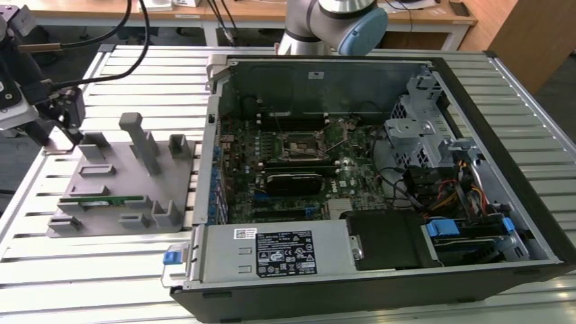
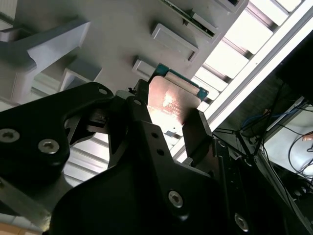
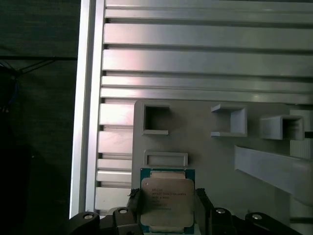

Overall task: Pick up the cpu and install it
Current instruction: 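Pick up the cpu and move it towards the insertion slot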

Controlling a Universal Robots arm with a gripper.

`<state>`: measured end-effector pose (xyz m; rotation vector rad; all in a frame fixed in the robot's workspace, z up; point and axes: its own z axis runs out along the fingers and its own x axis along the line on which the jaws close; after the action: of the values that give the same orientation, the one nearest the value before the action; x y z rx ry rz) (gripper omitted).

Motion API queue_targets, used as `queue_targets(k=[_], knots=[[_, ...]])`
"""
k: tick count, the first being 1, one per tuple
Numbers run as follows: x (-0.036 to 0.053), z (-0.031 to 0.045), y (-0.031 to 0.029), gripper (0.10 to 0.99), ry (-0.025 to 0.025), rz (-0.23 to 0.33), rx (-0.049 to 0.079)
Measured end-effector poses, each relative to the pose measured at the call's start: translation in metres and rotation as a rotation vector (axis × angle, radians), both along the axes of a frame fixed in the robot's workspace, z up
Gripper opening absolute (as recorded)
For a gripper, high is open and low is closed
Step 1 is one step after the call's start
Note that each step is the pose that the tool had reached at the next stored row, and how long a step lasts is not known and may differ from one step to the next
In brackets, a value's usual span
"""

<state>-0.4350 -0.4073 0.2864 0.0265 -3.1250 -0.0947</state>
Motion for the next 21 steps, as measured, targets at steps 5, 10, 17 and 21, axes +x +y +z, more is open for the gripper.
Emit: queue_targets(k=[5, 10, 17, 21], knots=[[0.0000, 0.0047, 0.0004, 0.525, 0.0001, 0.000, 0.000], [0.0000, 0.0093, 0.0008, 0.525, -0.0002, 0.000, 0.000], [0.0000, 0.0162, 0.0014, 0.525, -0.0002, 0.000, 0.000], [0.0000, 0.0201, 0.0017, 0.525, -0.0003, 0.000, 0.000]])
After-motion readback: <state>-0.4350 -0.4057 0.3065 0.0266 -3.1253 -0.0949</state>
